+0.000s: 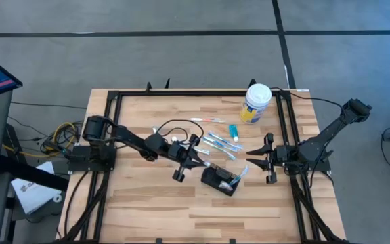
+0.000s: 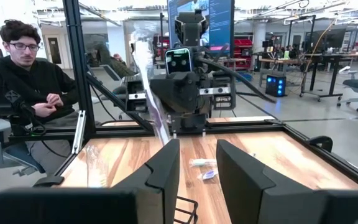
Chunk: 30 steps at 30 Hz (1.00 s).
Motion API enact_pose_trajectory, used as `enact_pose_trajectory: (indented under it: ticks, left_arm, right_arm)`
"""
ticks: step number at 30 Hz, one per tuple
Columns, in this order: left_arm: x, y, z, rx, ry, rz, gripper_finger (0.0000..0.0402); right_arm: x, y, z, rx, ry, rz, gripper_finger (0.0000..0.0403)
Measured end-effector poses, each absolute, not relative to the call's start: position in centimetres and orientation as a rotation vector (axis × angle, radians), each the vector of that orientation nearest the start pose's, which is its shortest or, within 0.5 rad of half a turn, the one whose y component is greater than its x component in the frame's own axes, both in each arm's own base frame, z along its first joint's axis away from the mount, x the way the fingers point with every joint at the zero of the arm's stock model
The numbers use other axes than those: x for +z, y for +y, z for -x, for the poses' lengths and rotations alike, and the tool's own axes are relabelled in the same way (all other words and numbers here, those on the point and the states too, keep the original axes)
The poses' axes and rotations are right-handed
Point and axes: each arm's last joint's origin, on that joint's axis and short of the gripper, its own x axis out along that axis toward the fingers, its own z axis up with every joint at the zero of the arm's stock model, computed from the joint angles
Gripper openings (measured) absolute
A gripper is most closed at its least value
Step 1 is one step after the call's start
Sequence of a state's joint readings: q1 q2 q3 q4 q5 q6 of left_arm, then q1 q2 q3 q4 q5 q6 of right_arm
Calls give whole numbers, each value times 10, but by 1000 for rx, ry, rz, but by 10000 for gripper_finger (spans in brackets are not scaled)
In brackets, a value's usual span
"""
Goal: Pick & Place toothbrushing station
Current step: Put the top violet toothbrush into the mesh organizer
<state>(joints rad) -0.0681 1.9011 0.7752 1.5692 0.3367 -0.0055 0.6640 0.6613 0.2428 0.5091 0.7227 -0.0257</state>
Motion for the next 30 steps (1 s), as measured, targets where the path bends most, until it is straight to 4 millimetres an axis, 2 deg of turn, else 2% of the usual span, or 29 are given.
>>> enact_pose_trajectory:
  ticks: [7, 17, 30]
  left_arm:
    - [192, -34, -358, -400, -431, -53, 1]
    - [178, -36, -380, -401, -419, -51, 1]
    - [177, -32, -381, -392, -412, -53, 1]
  right_arm:
    - [229, 77, -129, -61, -69, -31, 98]
    - [229, 76, -130, -66, -66, -30, 98]
    - [229, 76, -130, -66, -67, -30, 98]
